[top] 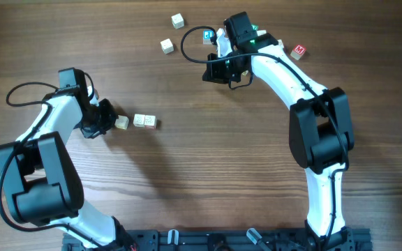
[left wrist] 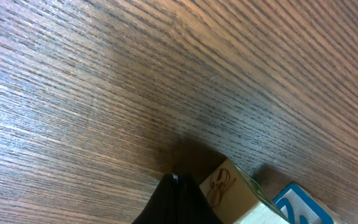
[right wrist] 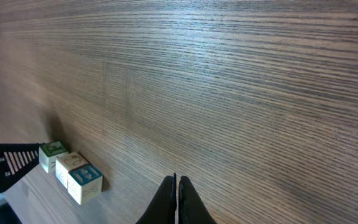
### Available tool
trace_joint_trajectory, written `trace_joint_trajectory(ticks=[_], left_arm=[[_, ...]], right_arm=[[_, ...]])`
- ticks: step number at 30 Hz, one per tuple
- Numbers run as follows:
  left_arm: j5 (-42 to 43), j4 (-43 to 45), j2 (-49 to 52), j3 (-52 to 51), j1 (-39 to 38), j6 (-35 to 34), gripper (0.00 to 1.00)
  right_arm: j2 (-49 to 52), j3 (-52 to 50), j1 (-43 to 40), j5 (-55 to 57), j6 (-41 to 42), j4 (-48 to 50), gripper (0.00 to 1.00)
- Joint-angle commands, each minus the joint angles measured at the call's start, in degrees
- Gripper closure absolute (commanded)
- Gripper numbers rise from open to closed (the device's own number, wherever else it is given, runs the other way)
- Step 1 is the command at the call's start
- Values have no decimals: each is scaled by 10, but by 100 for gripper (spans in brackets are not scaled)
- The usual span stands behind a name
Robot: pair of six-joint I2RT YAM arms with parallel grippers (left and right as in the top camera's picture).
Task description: Form a horizontal line
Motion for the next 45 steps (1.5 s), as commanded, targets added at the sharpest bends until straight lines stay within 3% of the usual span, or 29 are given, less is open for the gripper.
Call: trace_joint_trajectory(ticks=[1, 45], left_arm=[[16, 3, 5, -5, 2, 12, 96], [119, 34, 5, -5, 2, 5, 96]], right_arm=[[-16, 7, -2, 8, -11, 3, 96], [-16, 6, -2, 8, -10, 10, 95]])
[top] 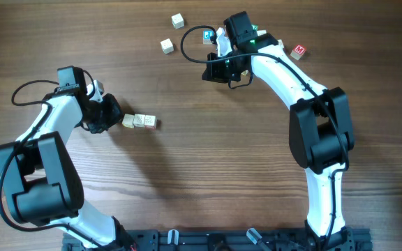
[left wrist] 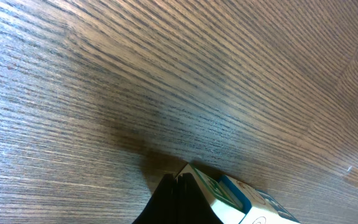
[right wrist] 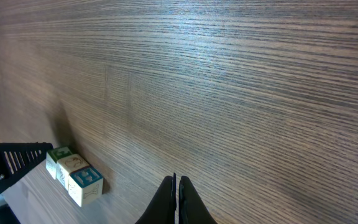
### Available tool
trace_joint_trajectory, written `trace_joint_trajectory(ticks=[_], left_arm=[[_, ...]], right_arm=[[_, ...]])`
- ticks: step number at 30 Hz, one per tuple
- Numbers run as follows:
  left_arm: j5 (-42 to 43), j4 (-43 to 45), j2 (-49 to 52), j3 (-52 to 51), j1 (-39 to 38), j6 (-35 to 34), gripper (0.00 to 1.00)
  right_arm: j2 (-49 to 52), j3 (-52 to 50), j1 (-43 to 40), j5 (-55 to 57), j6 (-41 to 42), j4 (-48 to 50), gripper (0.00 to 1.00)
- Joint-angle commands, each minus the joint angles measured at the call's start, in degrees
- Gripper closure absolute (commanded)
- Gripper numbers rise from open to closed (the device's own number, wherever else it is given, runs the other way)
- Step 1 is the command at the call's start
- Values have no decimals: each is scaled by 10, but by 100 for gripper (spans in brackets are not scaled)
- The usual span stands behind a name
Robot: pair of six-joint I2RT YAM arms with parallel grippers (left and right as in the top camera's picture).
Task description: Form a horizontal line
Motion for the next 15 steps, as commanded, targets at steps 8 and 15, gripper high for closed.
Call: trace_joint_trajectory(ticks=[8, 15], left_arm=[[1, 2, 5, -5, 3, -10, 96], [-169, -59, -29, 16, 8, -10, 96]], right_arm=[[-16, 6, -2, 8, -11, 3, 95], [-16, 6, 2, 8, -35, 6, 95]])
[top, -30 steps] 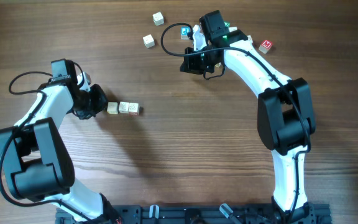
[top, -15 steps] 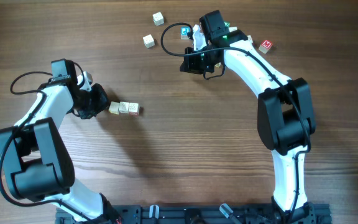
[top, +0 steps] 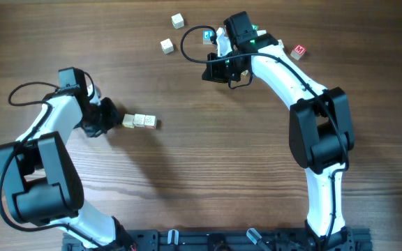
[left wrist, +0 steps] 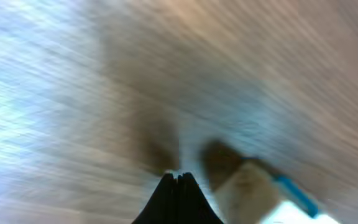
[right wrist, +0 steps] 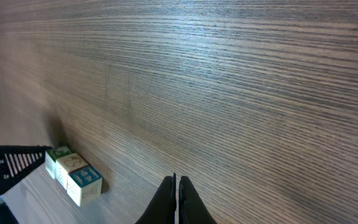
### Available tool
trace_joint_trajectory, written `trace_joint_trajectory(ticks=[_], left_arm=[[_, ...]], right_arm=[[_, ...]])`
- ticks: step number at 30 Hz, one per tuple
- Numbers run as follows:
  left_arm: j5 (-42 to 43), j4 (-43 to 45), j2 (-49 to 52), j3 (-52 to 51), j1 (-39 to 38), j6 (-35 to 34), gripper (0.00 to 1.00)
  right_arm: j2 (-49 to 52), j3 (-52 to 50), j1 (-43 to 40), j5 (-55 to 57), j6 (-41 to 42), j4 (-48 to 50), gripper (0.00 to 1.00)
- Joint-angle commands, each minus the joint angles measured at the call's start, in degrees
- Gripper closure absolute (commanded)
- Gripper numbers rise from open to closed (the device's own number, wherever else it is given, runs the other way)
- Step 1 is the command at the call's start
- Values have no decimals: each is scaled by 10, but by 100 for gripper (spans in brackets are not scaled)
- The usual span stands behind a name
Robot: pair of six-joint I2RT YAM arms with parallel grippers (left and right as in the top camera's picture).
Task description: Form a horizontal line
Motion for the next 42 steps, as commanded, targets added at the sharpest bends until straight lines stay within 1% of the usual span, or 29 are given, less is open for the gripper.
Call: trace_joint_trajectory(ticks=[1, 3, 4, 6, 7, 8, 9, 10, 11, 12, 14, 16, 18, 22, 24, 26, 27, 29, 31, 32, 34, 38, 40, 42], left_arm=[[-102, -50, -54, 20, 14, -3, 96], [-122, -98, -120, 20, 30, -3, 96], [-130, -125, -170, 20, 45, -3, 96], [-121, -158, -250, 19, 63, -27, 96], [-122, -179, -296, 19, 65, -47, 96], [-122, -194, -333, 19, 65, -52, 96], [-122, -203, -369, 19, 65, -55, 90], [-122, -206, -391, 19, 65, -55, 76], [-127, -206, -414, 19, 65, -55, 59], [-133, -206, -427, 19, 65, -55, 0], [-153, -206, -450, 19, 65, -55, 0], [-179, -205, -447, 19, 69, -64, 0], [-180, -204, -434, 18, 84, -81, 0], [-180, -204, -406, 18, 86, -81, 0], [-180, -204, -398, 18, 86, -81, 0], [-180, -204, -392, 18, 86, -81, 0], [-180, -204, -390, 18, 86, -81, 0], [-180, -204, -389, 18, 86, -81, 0], [-180, -204, -389, 18, 86, -81, 0], [-180, -204, -389, 18, 86, -81, 0], [-180, -204, -389, 18, 86, -80, 0], [-180, -204, -389, 18, 86, -81, 0], [-180, -204, -389, 18, 86, -81, 0], [-180, -204, -389, 18, 86, -81, 0]], right_arm=[[-16, 6, 7, 8, -38, 8, 95], [-16, 6, 17, 8, -52, 14, 96], [-16, 6, 22, 8, -54, 19, 96], [-16, 6, 28, 8, -54, 23, 95], [-16, 6, 33, 5, -54, 26, 95], [-16, 6, 38, -1, -54, 28, 96], [-16, 6, 47, -7, -55, 31, 95], [-16, 6, 54, -12, -62, 33, 95], [-16, 6, 65, -17, -70, 36, 96], [-16, 6, 73, -16, -75, 37, 96], [-16, 6, 94, -16, -85, 40, 96], [-16, 6, 110, -23, -93, 47, 96], [-16, 6, 122, -59, -95, 52, 95], [-16, 7, 148, -67, -110, 54, 96], [-16, 7, 159, -106, -109, 61, 96], [-16, 6, 172, -137, -93, 63, 95], [-16, 7, 182, -137, -75, 66, 95], [-16, 6, 204, -137, -66, 79, 95], [-16, 6, 238, -113, -49, 100, 95], [-16, 6, 250, -80, -35, 105, 95], [-14, 6, 277, -26, -32, 117, 96], [-10, -5, 292, 12, -32, 145, 96], [-1, -5, 294, 34, -16, 162, 96], [14, -5, 294, 34, -6, 179, 96]])
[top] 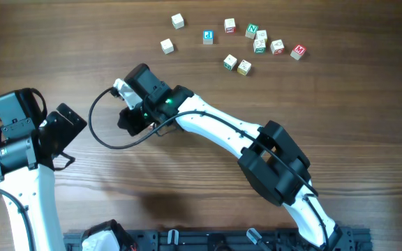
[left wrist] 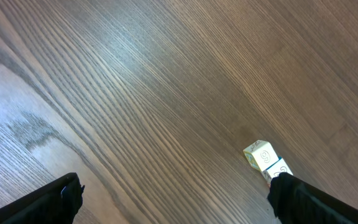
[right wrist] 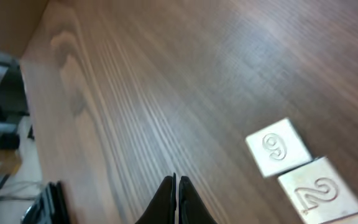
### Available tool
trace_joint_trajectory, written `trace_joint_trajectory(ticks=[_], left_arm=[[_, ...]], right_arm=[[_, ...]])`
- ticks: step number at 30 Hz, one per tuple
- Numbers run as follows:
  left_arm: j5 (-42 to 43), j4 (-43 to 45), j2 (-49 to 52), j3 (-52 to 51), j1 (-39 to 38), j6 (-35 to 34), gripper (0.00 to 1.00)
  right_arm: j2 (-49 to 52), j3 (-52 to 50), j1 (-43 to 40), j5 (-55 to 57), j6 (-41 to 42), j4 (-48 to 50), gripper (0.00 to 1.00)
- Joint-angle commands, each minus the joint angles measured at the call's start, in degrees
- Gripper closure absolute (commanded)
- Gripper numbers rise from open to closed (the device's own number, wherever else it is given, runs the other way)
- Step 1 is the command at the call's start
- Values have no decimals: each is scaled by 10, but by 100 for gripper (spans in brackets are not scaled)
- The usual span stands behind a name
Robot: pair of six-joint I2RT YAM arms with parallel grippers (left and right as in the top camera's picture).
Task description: Form a horizontal line
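Two pale cubes, one marked 9 (right wrist: pixel 276 147) and one marked 2 (right wrist: pixel 319 193), lie touching in a short row, just right of my right gripper (right wrist: pixel 178 198), which is shut and empty. In the overhead view the right gripper (top: pixel 130 120) covers that row. The left wrist view shows the row's end cube (left wrist: pixel 259 154) with another cube (left wrist: pixel 277 168) behind it, partly hidden by a finger. My left gripper (left wrist: pixel 179 202) is open and empty, well short of them; overhead the left gripper (top: pixel 68 122) sits at the left.
Several loose lettered cubes lie scattered at the back: a white cube (top: pixel 178 20), another white cube (top: pixel 166 46), a blue-faced cube (top: pixel 208 36), a red-faced cube (top: pixel 299 51) and a cluster (top: pixel 259 43) between. The right arm (top: pixel 215 129) stretches across the middle of the wooden table (top: pixel 326 139).
My left gripper, shut at the row's left end, is now withdrawn to the left and open. My right gripper, shut at the back by the loose cubes, now sits over the row, still shut.
First my shut left gripper stood beside a single cube lying a gap away from a pair. Then that cube lay against the pair, three in a row, and stayed so. Now the left gripper is back and open, and the right gripper is at the row.
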Motion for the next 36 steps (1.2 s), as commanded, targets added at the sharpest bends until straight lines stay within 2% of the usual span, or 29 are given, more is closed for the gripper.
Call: trace_joint_trajectory(ticks=[1, 21, 31, 36], left_arm=[[-8, 1, 3, 5, 3, -5, 0], [-8, 1, 3, 5, 3, -5, 0], [-8, 1, 3, 5, 3, -5, 0], [-8, 1, 3, 5, 3, -5, 0]], right_arm=[[18, -4, 5, 22, 22, 17, 96], [68, -4, 8, 22, 45, 50, 95], [71, -4, 31, 100, -12, 43, 96], [71, -4, 31, 136, -66, 31, 96]])
